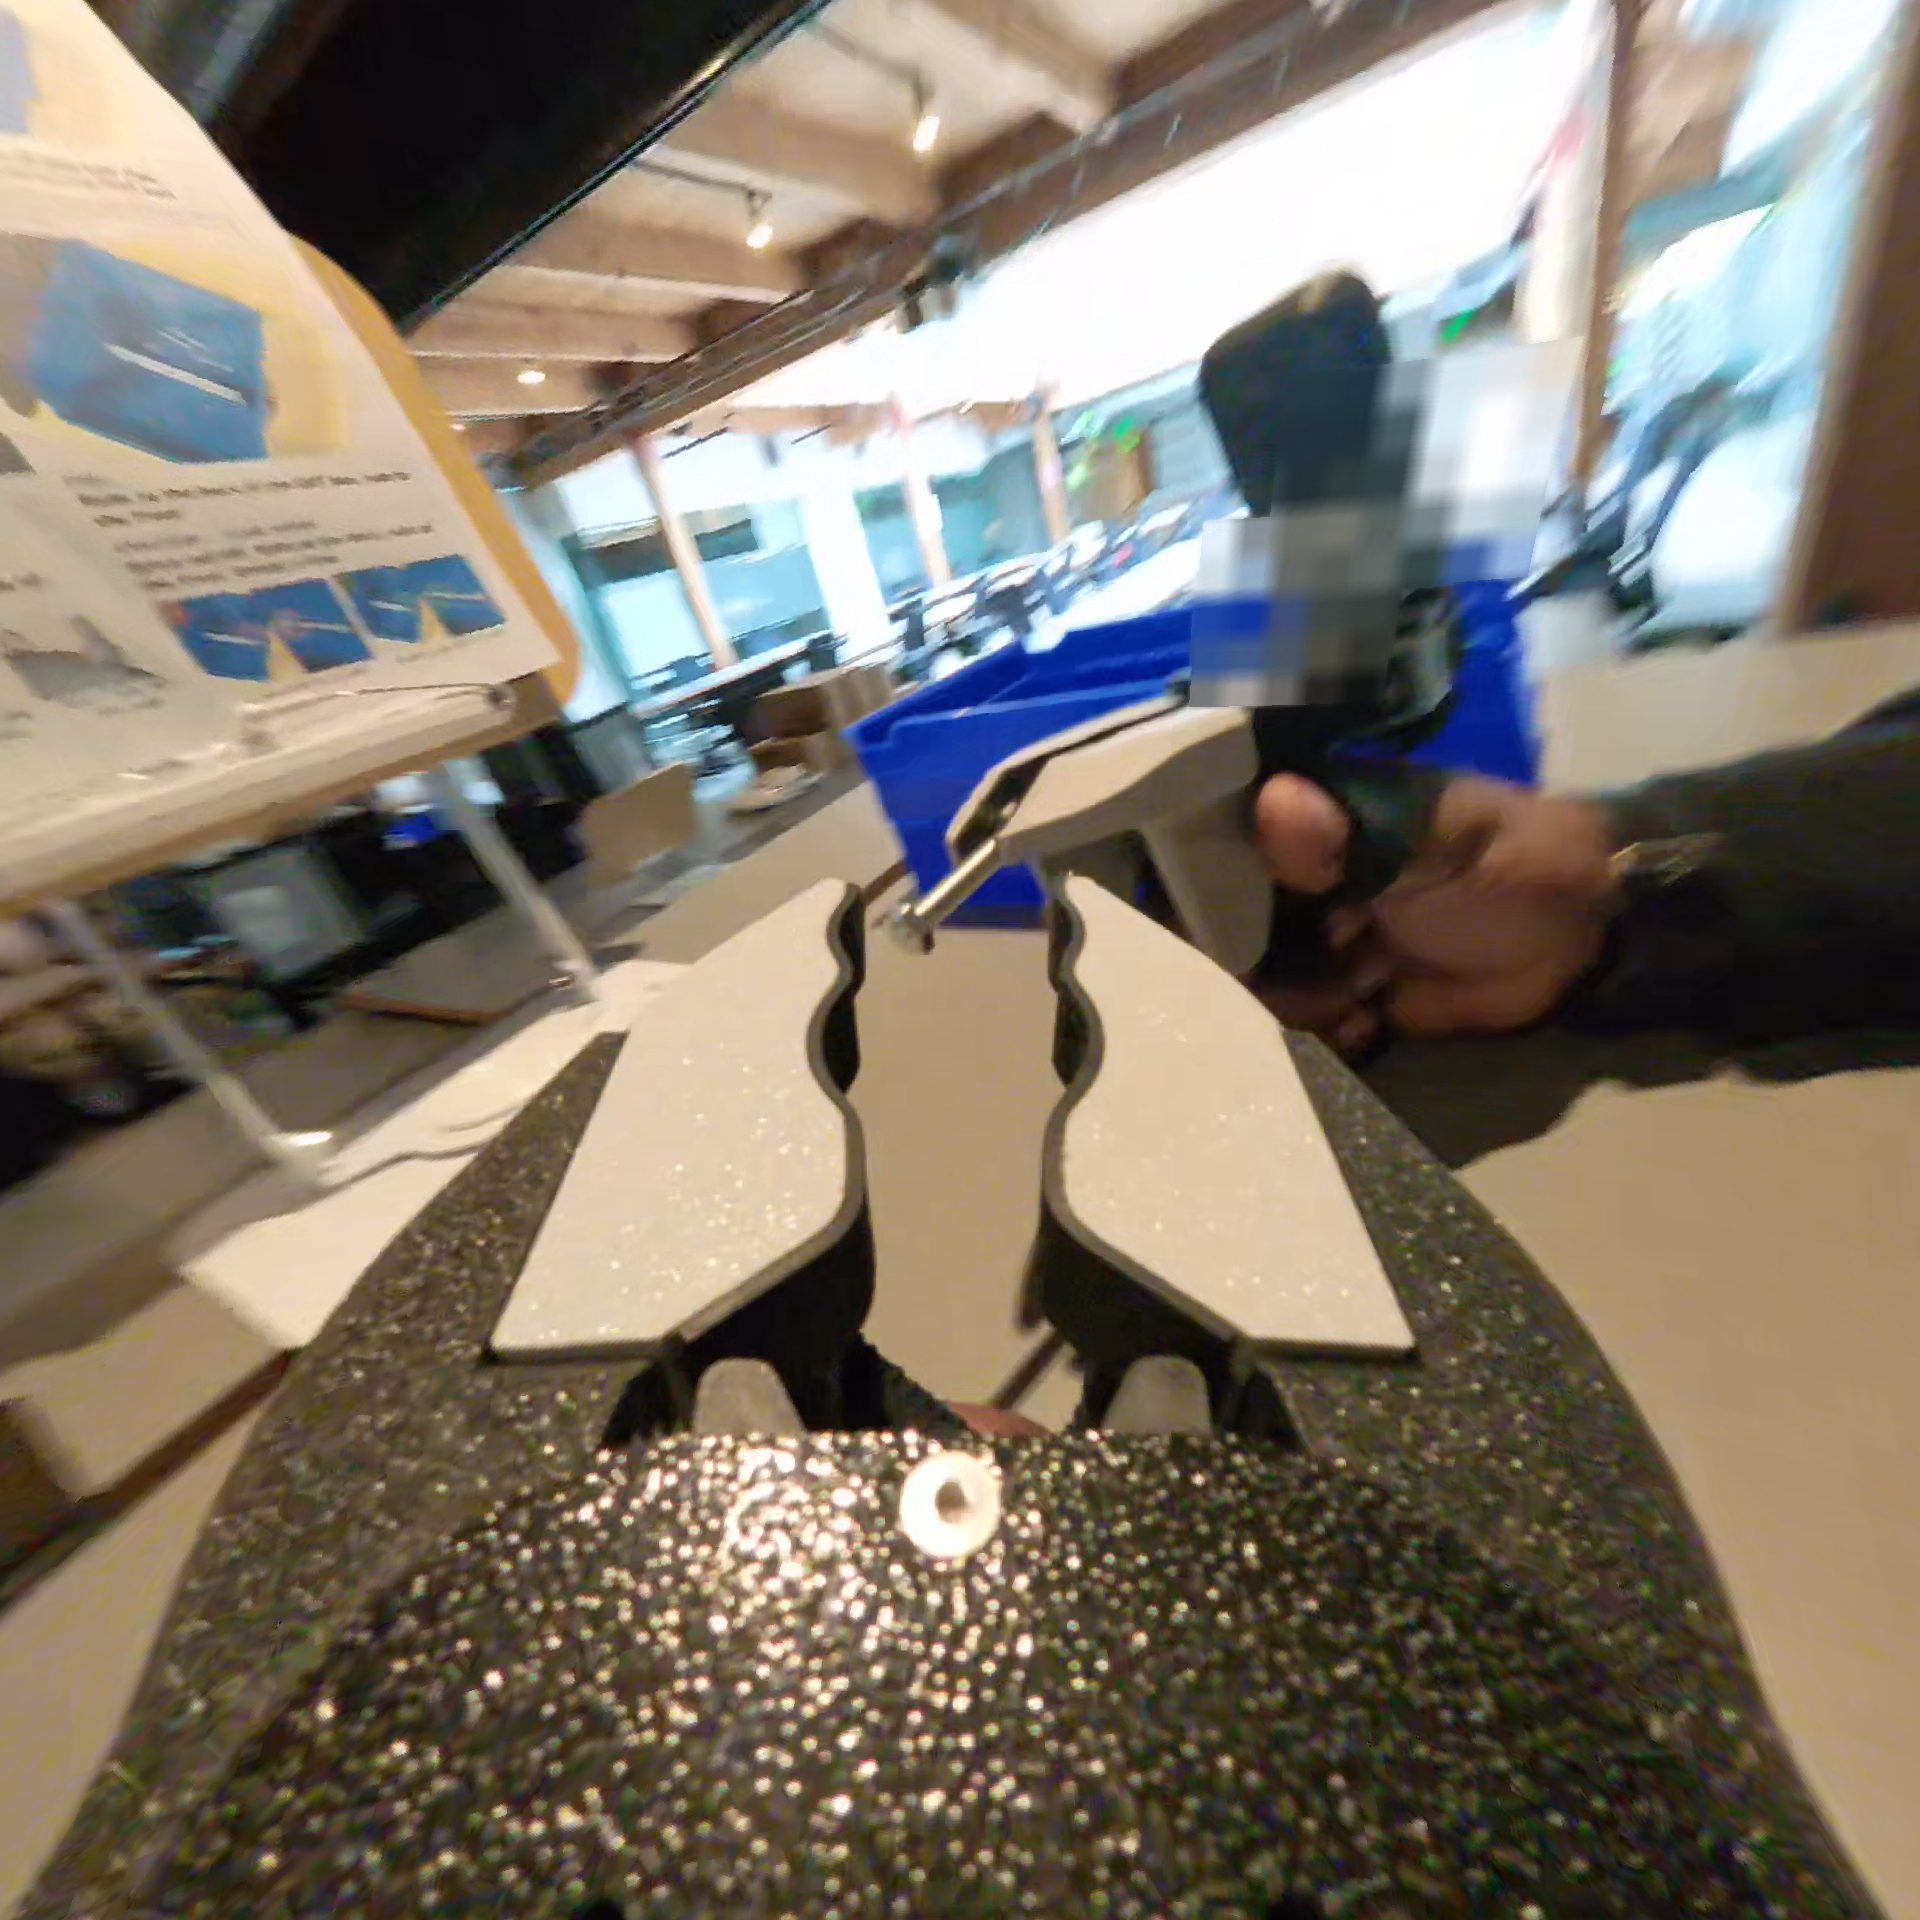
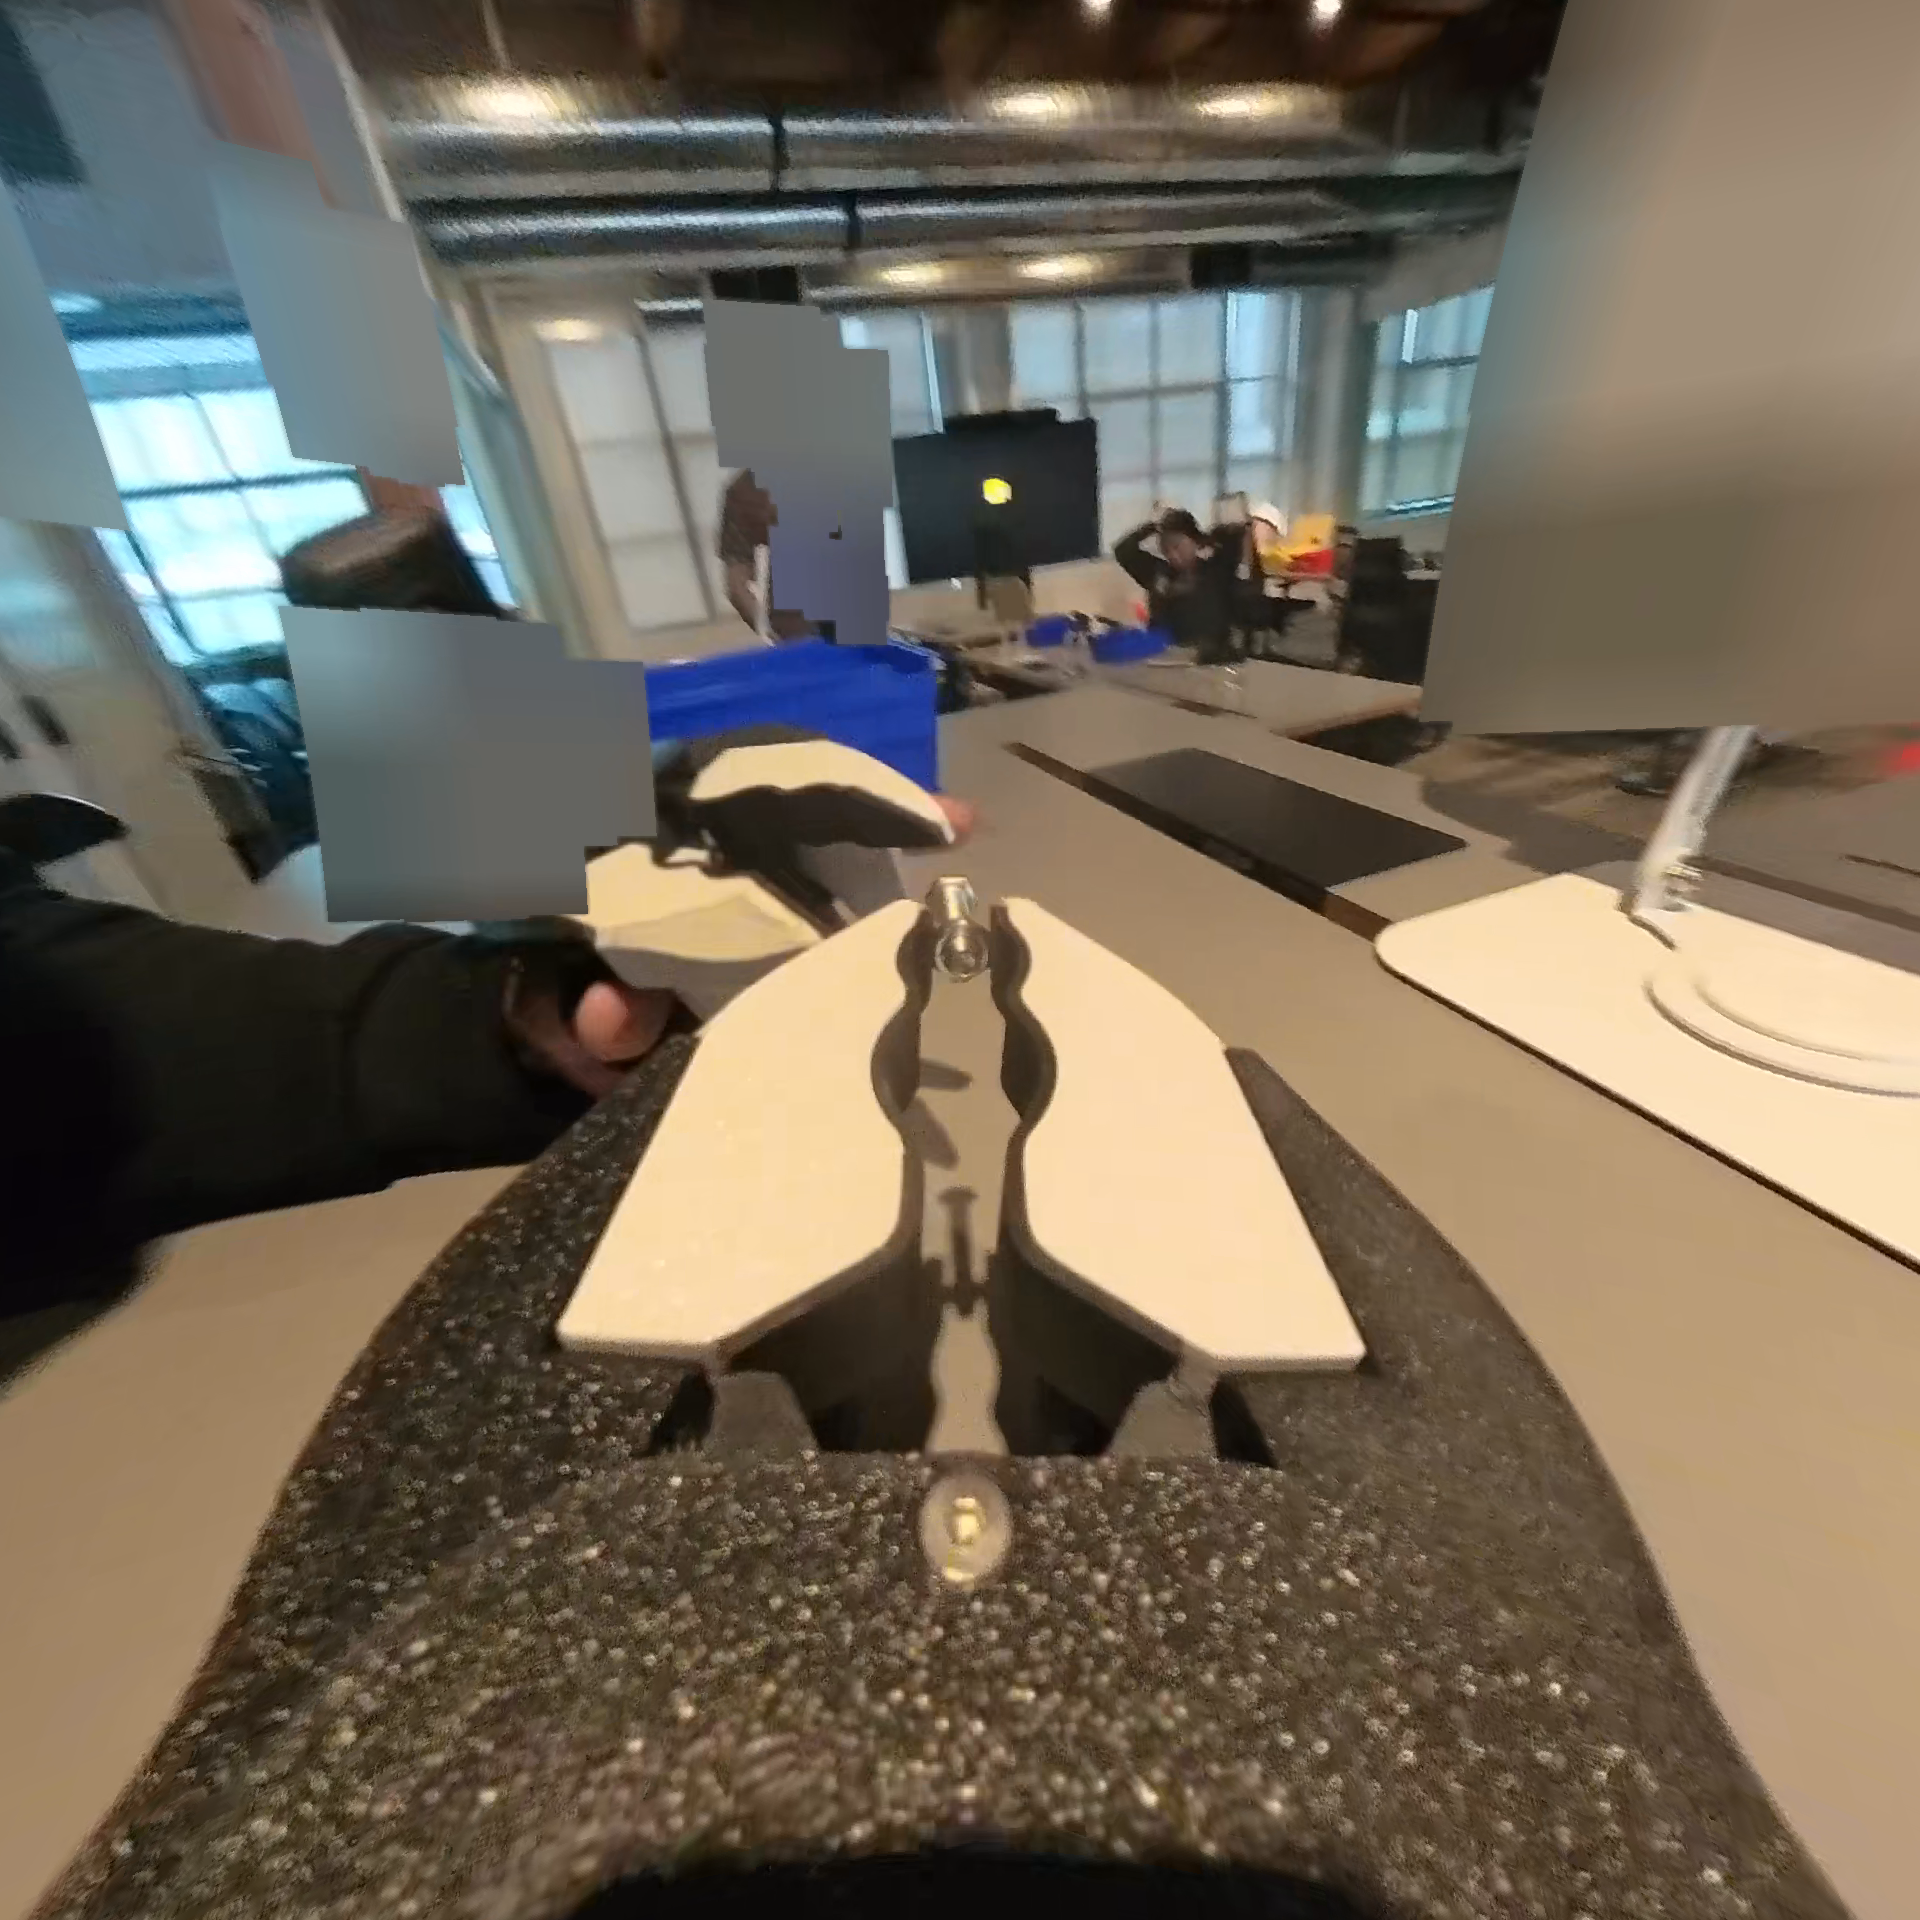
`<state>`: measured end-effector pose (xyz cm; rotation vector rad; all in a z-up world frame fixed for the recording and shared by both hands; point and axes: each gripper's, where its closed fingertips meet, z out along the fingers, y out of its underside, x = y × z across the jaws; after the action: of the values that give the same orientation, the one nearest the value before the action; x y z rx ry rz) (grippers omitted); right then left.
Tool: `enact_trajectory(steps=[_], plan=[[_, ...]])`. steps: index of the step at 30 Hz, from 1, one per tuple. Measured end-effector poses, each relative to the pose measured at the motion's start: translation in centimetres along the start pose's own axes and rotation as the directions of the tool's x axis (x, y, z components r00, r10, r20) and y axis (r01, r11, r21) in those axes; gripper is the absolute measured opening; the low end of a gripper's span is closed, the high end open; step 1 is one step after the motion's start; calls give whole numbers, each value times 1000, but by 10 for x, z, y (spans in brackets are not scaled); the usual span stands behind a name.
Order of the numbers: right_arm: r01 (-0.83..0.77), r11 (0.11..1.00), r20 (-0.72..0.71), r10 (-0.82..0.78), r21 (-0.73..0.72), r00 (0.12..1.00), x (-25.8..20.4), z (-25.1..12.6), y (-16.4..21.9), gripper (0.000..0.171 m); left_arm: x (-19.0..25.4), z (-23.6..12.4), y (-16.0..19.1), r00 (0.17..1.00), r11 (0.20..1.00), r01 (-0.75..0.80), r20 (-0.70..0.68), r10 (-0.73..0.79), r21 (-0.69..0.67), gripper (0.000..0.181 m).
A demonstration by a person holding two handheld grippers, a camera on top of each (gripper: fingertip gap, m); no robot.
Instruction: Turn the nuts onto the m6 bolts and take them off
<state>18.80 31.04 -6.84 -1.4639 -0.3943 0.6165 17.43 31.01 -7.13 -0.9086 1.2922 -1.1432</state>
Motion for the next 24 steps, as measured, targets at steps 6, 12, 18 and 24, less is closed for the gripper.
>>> enact_trajectory(steps=[6, 12, 18, 24], plan=[[35, 999, 142, -33, -15, 989, -22, 7, 5, 10, -4, -7, -10, 952, 958, 280, -144, -269, 62, 32], [12, 999, 185, -17, 30, 983, -25, 4, 0, 10, 5, -13, -4, 855, 907, 416, -311, -415, -67, 32], [29, 999, 188, -33, 24, 982, -27, 5, 1, 10, 12, -12, 1, 821, 891, 435, -348, -453, -133, 27], [35, 999, 182, -40, 35, 982, -27, 5, 0, 10, 13, -13, 0, 820, 892, 433, -355, -450, -130, 16]])
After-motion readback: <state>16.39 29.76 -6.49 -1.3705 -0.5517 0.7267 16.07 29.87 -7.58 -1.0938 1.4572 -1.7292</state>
